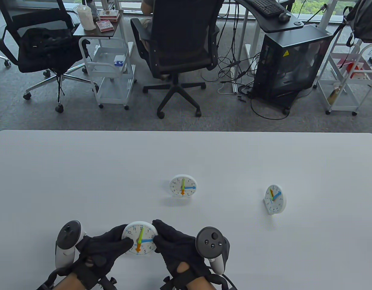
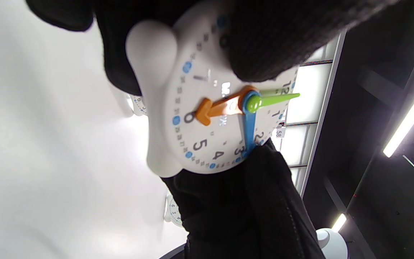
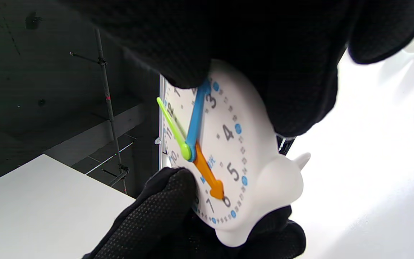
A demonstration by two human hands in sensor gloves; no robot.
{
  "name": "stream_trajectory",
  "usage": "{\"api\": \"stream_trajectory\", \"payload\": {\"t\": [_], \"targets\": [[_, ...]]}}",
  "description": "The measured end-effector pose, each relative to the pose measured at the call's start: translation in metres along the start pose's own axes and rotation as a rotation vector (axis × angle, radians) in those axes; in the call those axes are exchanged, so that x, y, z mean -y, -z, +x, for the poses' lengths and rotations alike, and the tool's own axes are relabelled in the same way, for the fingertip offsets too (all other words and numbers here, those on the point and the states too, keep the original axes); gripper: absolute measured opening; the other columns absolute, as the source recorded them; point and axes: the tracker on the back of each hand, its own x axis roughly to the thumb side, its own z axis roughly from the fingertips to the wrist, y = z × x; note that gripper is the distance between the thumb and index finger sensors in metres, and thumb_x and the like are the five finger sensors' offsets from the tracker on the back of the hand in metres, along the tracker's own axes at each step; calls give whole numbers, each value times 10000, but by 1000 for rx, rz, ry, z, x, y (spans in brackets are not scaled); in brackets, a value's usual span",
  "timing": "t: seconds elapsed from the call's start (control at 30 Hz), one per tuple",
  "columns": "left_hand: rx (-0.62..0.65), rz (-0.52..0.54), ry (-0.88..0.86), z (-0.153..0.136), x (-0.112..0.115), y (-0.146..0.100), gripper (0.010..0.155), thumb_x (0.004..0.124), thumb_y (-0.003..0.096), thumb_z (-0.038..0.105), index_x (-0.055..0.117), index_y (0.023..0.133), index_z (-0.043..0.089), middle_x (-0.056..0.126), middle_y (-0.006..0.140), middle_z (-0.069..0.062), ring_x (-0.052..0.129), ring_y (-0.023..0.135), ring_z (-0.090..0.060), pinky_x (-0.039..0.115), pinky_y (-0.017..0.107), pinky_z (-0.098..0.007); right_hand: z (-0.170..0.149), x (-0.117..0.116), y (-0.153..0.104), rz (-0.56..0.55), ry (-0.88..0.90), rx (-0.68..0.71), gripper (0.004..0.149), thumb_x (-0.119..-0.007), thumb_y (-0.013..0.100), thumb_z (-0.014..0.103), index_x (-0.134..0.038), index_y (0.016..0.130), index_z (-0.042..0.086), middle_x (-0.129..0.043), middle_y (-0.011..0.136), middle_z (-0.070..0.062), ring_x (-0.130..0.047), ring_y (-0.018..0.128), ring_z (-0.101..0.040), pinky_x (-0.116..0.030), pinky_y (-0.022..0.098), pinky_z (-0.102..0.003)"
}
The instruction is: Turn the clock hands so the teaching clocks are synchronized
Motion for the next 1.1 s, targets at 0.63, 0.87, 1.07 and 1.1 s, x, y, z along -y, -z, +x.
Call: {"api": "stream_trajectory", "payload": {"t": [0.63, 0.87, 1.07, 1.1], "targets": [[-7, 5, -2, -1, -1, 0, 526, 874, 500, 382, 751, 963, 166, 1025, 798, -77, 970, 731, -415, 640, 591, -690, 1, -1, 1, 12, -4, -2, 541, -833, 473, 249, -761, 945, -6, -917, 773, -154, -1021, 529, -356, -713, 506, -649], [-9, 6, 1, -2, -2, 0, 524, 874, 501, 381, 752, 962, 164, 1024, 801, -77, 970, 732, -414, 641, 589, -691, 1, -1, 1, 11, -11, -2, 543, -833, 473, 247, -758, 947, -8, -915, 776, -153, -1022, 532, -355, -712, 506, -649], [-5, 1, 10, -2, -2, 1, 526, 872, 502, 382, 748, 965, 165, 1021, 804, -76, 968, 735, -414, 639, 590, -691, -3, -2, 0, 12, 48, -22, 590, -774, 514, 387, -755, 947, -13, -910, 782, -160, -1008, 545, -369, -701, 506, -651], [-7, -2, 13, -3, -2, 1, 527, 871, 501, 382, 748, 965, 164, 1021, 804, -77, 968, 736, -414, 639, 590, -692, -3, -2, 0, 13, 33, -20, 581, -773, 514, 379, -757, 944, -11, -911, 779, -157, -1011, 541, -365, -703, 505, -649]]}}
